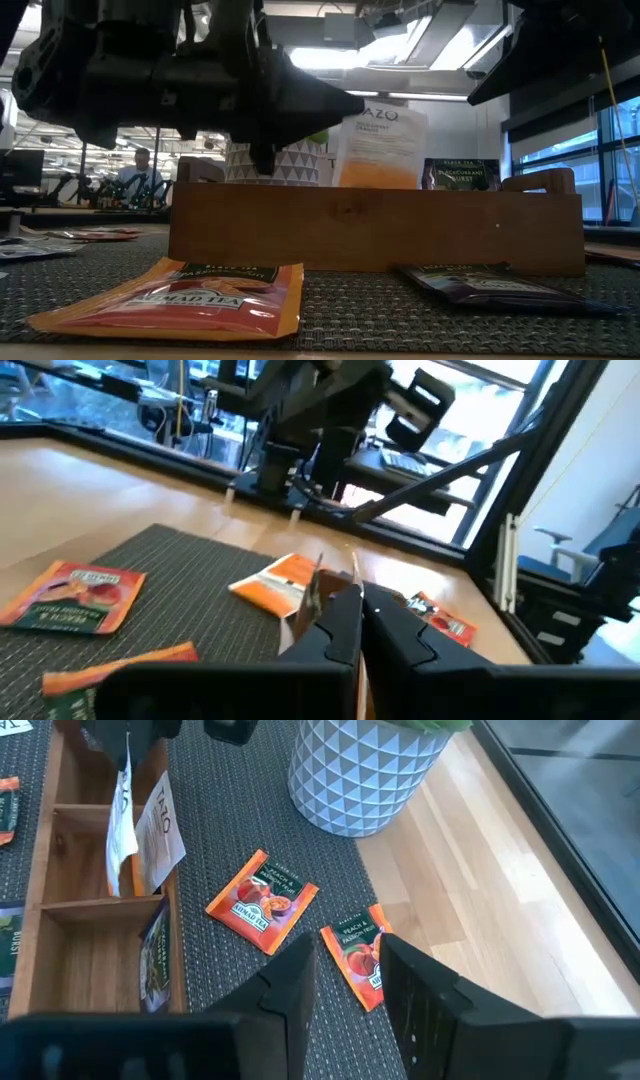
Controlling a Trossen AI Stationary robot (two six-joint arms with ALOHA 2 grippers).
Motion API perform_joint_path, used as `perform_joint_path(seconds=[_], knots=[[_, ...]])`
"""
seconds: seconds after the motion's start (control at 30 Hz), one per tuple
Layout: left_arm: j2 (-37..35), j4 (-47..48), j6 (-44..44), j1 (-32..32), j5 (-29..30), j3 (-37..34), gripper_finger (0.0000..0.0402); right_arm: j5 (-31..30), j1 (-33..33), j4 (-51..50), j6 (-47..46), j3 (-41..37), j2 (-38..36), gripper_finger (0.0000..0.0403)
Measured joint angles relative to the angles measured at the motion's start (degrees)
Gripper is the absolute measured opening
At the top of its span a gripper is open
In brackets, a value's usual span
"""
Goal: Pick & Place Tea
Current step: Adjust the white tea bags on the wooden organizer
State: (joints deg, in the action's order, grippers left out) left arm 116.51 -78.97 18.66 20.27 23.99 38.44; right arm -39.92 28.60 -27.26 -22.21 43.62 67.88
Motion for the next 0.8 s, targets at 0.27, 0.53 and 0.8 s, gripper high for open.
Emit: perform_joint_path(seconds=[0.27,0.53,0.8], knots=[[0.0,0.09,-4.73,0.0,0.04,0.0,0.001,0.09,0.0,-0.13,0.14,0.0,0.0,0.0117],[0.0,1.11,-4.44,0.26,4.49,0.0,0.0028,0.09,0.0,-0.47,-0.01,0.0,0.0,0.0117],[-0.21,0.55,-6.46,0.26,5.58,-0.02,0.0088,0.09,0.0,-0.47,0.05,0.0,0.0,0.0117]])
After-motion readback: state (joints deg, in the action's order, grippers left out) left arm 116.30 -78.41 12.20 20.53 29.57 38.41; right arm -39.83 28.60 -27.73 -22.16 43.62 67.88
